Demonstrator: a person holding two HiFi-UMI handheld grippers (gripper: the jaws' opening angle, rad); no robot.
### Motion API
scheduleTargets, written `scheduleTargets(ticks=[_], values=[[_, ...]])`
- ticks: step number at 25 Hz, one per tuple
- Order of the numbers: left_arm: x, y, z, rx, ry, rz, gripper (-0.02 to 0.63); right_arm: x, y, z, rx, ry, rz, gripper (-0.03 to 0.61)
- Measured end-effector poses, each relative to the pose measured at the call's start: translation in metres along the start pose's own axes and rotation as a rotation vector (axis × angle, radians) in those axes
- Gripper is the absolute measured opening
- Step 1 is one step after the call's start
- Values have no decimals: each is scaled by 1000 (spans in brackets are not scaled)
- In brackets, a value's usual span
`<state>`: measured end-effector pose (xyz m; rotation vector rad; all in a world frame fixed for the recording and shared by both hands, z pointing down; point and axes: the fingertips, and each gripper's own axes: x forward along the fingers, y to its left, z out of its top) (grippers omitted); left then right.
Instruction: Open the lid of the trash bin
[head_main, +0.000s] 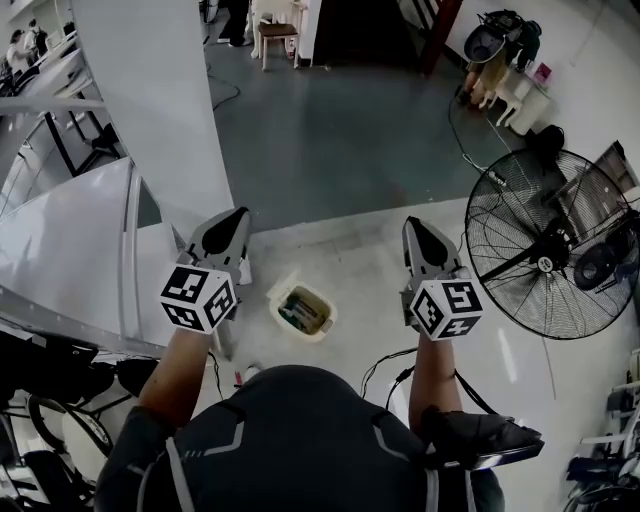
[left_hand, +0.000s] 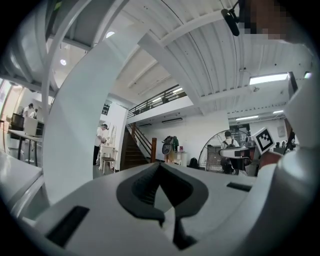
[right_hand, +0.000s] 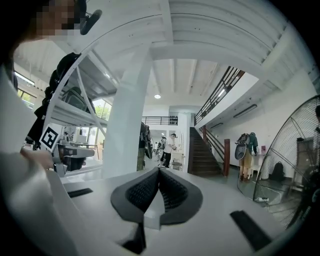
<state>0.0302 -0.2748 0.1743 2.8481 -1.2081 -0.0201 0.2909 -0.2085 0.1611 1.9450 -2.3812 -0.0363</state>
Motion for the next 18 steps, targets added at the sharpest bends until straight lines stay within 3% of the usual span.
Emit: scheduleTargets(ticks=[18], values=[[5,-2,3,18,1,-10,8,0,0,5,25,-26,-11,26]])
